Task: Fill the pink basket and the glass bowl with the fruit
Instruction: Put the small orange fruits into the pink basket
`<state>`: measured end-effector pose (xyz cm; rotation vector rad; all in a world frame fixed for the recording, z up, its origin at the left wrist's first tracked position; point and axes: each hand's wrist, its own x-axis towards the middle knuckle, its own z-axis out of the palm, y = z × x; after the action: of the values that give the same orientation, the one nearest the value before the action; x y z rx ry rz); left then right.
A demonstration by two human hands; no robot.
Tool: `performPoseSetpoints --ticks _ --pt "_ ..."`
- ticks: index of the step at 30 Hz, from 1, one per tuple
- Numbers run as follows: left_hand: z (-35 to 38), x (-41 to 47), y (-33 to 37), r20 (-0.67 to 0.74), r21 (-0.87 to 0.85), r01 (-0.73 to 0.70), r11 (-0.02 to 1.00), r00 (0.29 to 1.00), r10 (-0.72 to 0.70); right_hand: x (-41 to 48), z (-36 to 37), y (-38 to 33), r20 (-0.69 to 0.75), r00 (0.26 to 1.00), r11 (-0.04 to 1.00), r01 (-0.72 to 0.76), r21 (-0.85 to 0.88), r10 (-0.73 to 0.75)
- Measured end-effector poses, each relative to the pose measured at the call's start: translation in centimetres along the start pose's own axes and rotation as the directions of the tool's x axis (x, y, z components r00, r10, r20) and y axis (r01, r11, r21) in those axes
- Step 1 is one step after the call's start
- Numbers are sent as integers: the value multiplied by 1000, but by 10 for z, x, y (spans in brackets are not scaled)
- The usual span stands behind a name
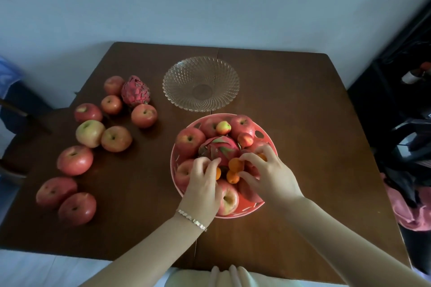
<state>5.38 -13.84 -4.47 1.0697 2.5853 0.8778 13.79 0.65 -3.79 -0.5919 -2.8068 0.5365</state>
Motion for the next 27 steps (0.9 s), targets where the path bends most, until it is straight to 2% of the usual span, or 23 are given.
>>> performPoseSetpoints --ticks 3,5,9,12,16,18,21,22,24,27 --pt "-1 1 -15 -53 125 -191 974 979 199 0 -1 1 9 1000 1000 19 -5 -19" --pt "-4 4 -23 -51 204 -230 951 968 245 2 -4 -1 8 999 999 42 -6 -42" --pt "-9 1 -31 4 160 -239 958 970 242 10 -6 -11 48 985 985 169 -13 -169" --pt "-13 -2 -34 -40 148 -194 970 979 202 14 1 -22 102 949 952 304 -33 -300" --pt "-15 2 -30 -129 15 -131 991 983 131 20 7 -34 181 932 946 323 -32 -313" --pt "-15 4 -25 -158 -19 -188 982 970 183 23 -2 -33 196 955 974 221 42 -225" --pt "-10 9 -23 -116 25 -283 959 952 284 21 -25 -20 242 970 948 -100 303 25" --pt "-7 10 -24 -83 60 -302 952 948 306 18 -32 -13 233 964 900 -212 381 128" --pt "-3 10 -24 -34 125 -314 941 947 320 10 -41 -2 282 904 757 -424 498 321" --pt "-4 7 -17 -91 141 -287 948 949 301 -4 -46 5 429 790 581 -613 536 438"
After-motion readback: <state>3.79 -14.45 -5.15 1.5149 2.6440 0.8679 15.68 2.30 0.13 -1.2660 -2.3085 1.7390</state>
